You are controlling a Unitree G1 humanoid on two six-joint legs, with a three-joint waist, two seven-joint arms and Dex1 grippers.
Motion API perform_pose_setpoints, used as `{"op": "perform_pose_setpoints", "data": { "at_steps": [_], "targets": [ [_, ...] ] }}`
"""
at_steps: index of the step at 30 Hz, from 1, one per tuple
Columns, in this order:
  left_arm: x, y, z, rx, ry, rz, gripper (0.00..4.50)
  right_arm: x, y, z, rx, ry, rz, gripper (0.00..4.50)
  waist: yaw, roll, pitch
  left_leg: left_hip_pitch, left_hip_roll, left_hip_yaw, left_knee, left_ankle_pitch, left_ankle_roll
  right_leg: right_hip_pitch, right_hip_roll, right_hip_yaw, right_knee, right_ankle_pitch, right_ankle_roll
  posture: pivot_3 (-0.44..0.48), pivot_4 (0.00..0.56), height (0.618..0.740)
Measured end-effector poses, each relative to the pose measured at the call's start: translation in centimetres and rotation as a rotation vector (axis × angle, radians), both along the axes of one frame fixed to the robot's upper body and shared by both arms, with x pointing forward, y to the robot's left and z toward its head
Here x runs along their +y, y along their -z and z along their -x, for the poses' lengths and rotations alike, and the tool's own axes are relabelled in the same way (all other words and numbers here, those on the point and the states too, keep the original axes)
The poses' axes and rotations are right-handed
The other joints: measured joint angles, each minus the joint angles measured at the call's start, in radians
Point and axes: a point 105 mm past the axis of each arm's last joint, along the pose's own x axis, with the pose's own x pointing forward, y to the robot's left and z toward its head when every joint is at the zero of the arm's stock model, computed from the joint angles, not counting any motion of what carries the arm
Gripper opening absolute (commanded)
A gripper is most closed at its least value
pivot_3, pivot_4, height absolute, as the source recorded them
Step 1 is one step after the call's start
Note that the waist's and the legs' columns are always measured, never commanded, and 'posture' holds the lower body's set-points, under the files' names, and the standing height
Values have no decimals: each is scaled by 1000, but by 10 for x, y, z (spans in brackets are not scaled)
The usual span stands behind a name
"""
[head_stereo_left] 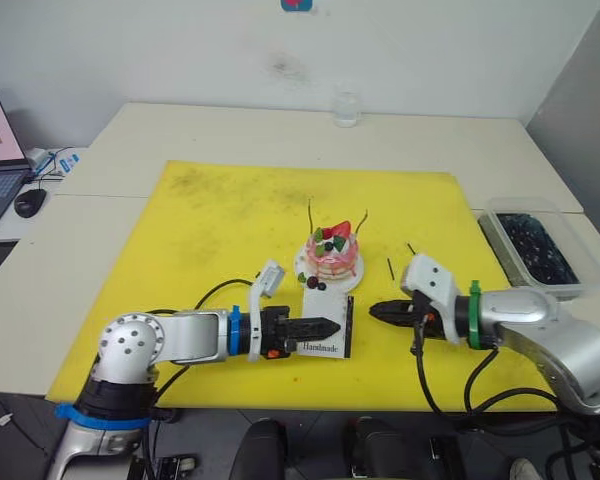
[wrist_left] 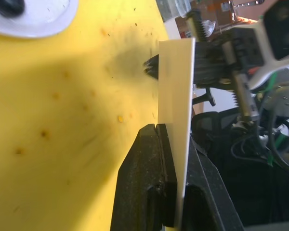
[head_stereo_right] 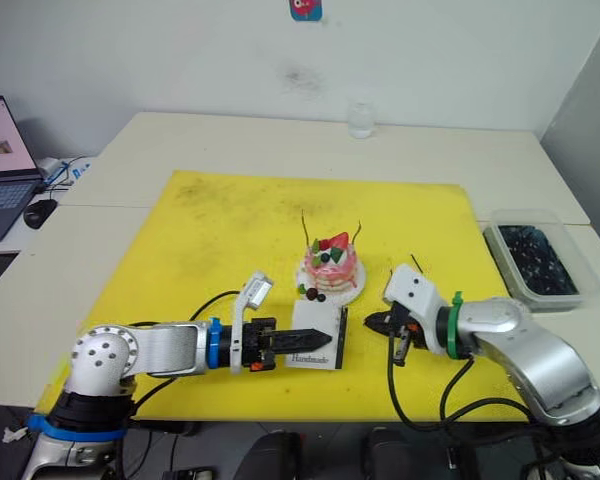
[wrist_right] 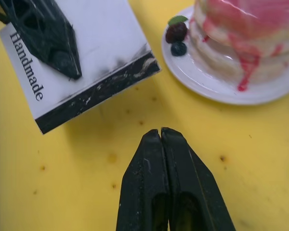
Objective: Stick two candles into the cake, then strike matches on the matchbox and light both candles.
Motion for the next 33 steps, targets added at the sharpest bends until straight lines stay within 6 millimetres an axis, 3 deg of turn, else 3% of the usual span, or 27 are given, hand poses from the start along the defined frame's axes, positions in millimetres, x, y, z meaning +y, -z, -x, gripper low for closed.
{"op": "perform_pose_setpoints", "data": {
  "at_steps": [3,8,15,33],
  "targets": [
    [-1,18,3,49,-25,-46,53,-3,8,7,33,14,4,0,0,0,0,0,0,-1,0,0,0,0,1,-1,0,0,0,0,150,740],
    [-2,23,1,42,-40,-60,53,5,15,9,44,5,-4,0,0,0,0,1,0,0,1,0,0,0,1,0,0,0,0,0,150,740],
    [-3,25,1,32,-37,-51,1966,15,33,8,63,-21,20,0,0,0,0,0,-1,0,1,0,0,0,1,0,0,0,0,0,150,740],
    [-3,26,0,42,-27,-52,1966,30,42,9,38,-89,34,0,0,0,0,1,0,0,0,0,0,0,1,0,0,0,0,0,150,740]
  ]
}}
